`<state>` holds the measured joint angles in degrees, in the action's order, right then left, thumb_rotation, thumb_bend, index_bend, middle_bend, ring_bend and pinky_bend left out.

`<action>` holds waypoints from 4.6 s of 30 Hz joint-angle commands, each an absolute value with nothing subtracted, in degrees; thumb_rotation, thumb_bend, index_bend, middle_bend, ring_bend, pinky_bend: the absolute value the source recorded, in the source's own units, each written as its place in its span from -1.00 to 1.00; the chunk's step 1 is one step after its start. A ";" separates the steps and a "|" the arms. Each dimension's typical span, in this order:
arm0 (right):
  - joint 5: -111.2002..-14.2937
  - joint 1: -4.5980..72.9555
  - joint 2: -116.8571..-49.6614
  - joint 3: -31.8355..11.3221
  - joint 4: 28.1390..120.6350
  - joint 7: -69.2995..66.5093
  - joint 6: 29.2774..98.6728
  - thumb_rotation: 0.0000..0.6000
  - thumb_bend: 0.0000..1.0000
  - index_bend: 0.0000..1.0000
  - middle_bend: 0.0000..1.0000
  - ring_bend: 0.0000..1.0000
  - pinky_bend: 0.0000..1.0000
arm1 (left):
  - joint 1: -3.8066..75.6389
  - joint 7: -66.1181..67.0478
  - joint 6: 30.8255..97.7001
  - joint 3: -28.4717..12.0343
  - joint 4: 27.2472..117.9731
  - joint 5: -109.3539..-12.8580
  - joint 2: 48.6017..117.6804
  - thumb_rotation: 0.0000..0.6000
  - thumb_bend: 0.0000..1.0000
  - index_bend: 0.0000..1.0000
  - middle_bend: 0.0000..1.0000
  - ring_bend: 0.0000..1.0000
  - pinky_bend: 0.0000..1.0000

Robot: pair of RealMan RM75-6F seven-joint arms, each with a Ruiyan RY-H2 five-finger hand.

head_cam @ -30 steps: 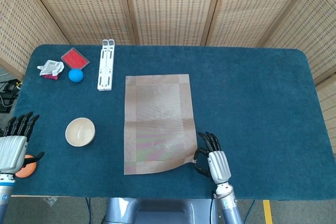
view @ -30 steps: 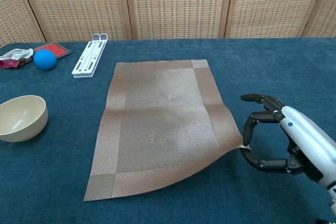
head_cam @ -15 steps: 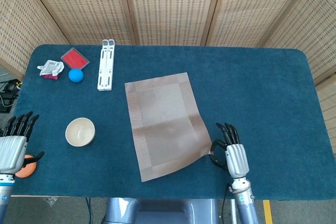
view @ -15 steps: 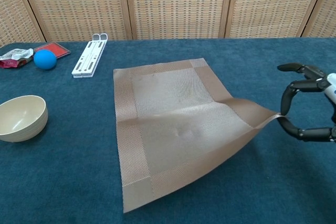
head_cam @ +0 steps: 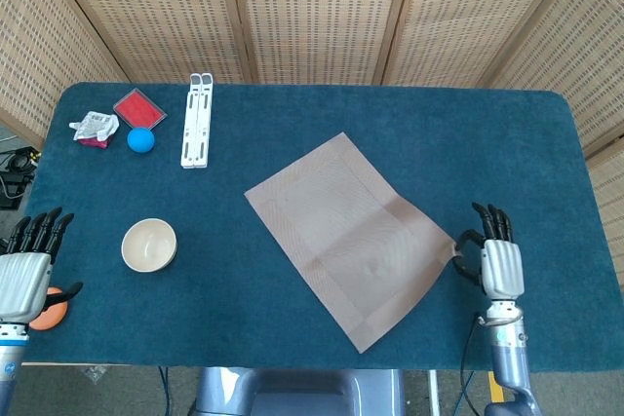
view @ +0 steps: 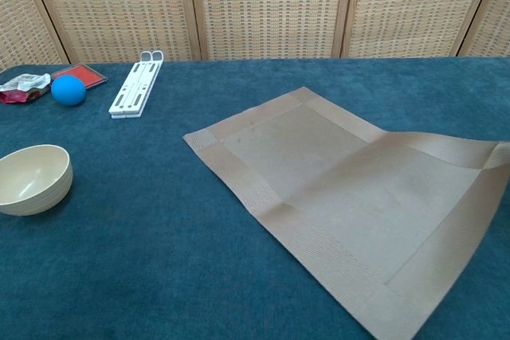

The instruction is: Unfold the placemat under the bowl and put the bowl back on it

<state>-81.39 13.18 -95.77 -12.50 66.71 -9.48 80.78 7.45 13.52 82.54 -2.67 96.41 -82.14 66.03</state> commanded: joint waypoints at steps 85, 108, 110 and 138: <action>-71.08 9.78 -73.28 -19.66 76.51 -24.85 80.01 1.00 -0.30 -0.79 -1.00 -1.00 -1.00 | 60.79 33.26 42.64 -11.37 49.95 -60.30 110.49 1.00 -0.61 -0.41 -1.00 -1.00 -1.00; -71.53 9.44 -72.68 -19.43 77.77 -26.07 80.69 1.00 -0.31 -0.78 -1.00 -1.00 -1.00 | 60.66 21.30 46.09 -10.11 40.85 -70.12 115.65 1.00 -0.09 -0.12 -1.00 -1.00 -1.00; -71.61 9.42 -72.64 -19.43 77.86 -26.14 80.79 1.00 -0.31 -0.78 -1.00 -1.00 -1.00 | 60.69 20.78 46.17 -10.15 40.24 -70.49 116.02 1.00 -0.09 -0.04 -1.00 -1.00 -1.00; -74.18 8.59 -71.59 -18.40 81.00 -26.05 83.53 1.00 -0.31 -0.76 -1.00 -1.00 -1.00 | 51.52 19.99 52.37 -5.02 60.96 -76.29 100.68 1.00 0.03 0.26 -1.00 -1.00 -1.00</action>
